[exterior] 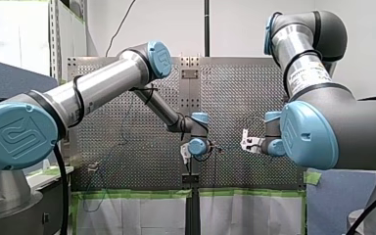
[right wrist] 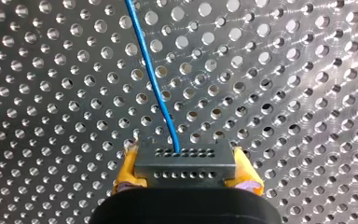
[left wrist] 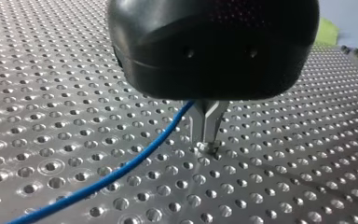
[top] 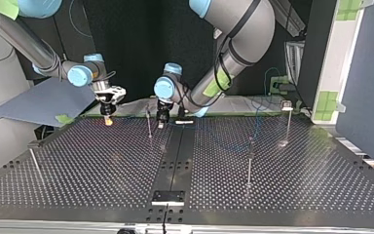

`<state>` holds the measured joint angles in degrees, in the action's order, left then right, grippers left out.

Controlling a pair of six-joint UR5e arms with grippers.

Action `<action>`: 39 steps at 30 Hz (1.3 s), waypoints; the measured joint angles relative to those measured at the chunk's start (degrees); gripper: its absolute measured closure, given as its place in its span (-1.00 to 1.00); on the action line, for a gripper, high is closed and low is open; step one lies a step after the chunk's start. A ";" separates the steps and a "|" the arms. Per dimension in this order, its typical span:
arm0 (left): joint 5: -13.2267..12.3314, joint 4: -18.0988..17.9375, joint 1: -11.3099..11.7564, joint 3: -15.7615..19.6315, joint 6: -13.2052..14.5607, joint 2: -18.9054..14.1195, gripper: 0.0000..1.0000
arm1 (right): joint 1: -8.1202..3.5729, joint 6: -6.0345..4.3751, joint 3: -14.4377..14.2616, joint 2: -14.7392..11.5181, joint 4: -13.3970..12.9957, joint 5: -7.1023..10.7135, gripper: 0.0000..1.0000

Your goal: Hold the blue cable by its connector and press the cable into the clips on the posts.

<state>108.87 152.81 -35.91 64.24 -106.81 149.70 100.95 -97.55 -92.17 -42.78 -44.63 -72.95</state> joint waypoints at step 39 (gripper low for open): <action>8.23 10.59 -3.71 0.95 14.13 -5.53 -1.00 | 0.00 0.18 0.59 0.01 2.72 0.17 1.00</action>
<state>117.09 163.40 -39.62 65.19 -92.67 144.17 100.95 -97.37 -91.58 -42.77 -41.91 -72.78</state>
